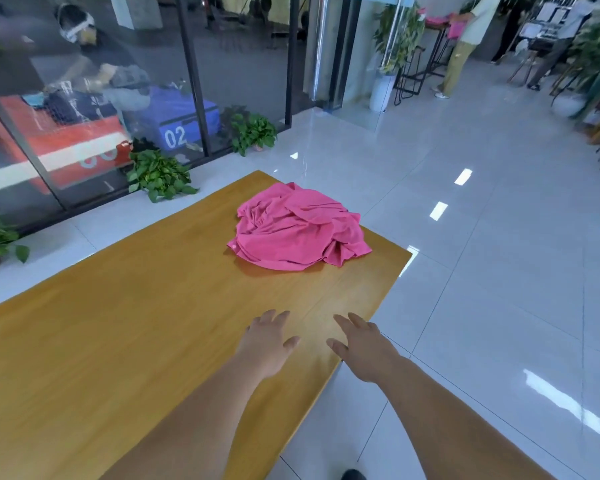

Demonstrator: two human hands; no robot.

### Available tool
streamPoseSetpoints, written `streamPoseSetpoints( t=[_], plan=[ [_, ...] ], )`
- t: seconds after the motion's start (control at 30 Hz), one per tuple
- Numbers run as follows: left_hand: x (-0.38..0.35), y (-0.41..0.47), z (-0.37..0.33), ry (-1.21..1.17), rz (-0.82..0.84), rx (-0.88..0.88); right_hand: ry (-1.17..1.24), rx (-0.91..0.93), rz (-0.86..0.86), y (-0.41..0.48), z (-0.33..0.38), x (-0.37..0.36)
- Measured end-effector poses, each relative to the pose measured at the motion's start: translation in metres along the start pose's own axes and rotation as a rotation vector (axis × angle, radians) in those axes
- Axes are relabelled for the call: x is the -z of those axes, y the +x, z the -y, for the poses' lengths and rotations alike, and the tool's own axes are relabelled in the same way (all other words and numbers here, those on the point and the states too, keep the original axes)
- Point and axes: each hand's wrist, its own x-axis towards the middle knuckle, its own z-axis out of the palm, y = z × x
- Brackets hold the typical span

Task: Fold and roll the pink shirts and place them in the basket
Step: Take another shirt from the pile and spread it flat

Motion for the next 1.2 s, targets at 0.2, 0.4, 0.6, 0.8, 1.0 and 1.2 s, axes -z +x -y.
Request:
streamPoseSetpoints(
  t=[0.2,0.4,0.6,0.8,1.0,1.2],
  plan=[
    [0.012,0.045,0.010,-0.049,-0.027,0.088,-0.048,0.080,-0.011,0.080,0.003,0.023],
    [0.023,0.096,0.015,-0.087,-0.071,0.213,-0.125,0.228,-0.054,0.173,0.009,0.052],
    [0.048,0.142,0.010,-0.095,-0.141,0.317,-0.114,0.301,-0.183,0.274,0.008,0.092],
    [0.069,0.186,0.008,-0.146,-0.247,0.415,-0.146,0.352,-0.300,0.353,0.012,0.117],
    [0.081,0.226,0.005,-0.141,-0.296,0.459,-0.161,0.383,-0.296,0.410,0.006,0.126],
    [0.085,0.262,-0.001,-0.124,-0.413,0.414,-0.102,0.379,-0.350,0.441,-0.017,0.128]
  ],
)
